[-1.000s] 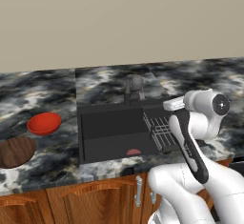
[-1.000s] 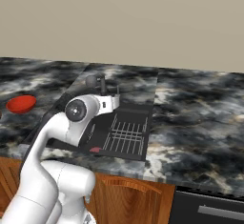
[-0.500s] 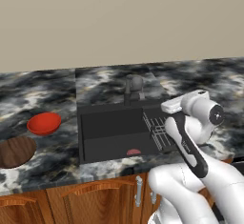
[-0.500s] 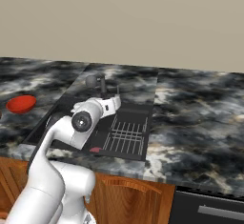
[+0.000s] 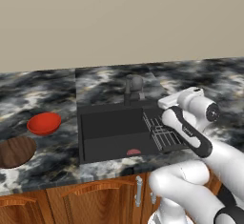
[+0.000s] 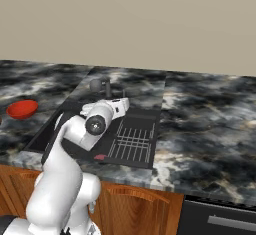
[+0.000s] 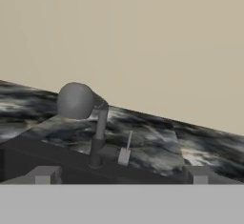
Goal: Rinse each bowl for a few seconds and place them down in the sink or on the counter.
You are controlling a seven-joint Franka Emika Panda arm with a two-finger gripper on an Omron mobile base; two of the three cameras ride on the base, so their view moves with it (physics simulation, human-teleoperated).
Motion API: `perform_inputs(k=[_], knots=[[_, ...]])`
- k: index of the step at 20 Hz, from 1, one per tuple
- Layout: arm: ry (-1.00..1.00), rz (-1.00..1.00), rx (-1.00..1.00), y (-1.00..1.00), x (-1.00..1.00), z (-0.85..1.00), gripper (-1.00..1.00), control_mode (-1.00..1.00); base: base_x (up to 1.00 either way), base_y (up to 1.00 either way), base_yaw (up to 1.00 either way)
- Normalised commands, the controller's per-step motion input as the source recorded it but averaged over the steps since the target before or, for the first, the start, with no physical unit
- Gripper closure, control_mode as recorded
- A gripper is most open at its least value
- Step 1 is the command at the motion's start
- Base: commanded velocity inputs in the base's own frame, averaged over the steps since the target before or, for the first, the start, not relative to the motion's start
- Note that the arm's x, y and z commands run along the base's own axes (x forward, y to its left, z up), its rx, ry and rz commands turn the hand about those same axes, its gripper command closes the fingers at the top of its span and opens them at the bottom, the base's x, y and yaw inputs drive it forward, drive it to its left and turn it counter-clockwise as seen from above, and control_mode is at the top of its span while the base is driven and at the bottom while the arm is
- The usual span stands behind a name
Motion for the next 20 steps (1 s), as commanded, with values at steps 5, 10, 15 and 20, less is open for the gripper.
perform_inputs(k=[5,10,15,20], knots=[[0.0,0.07,0.03,0.0,0.32,-0.06,-1.0,-1.0,0.0,0.0,0.0],[-0.04,0.07,0.01,0.0,0.23,-0.16,-1.0,-1.0,0.0,0.0,0.0],[-0.05,0.06,0.02,0.0,0.28,-0.19,-1.0,-1.0,0.0,0.0,0.0],[-0.04,0.04,0.03,0.0,0.36,-0.2,-1.0,-1.0,0.0,0.0,0.0]])
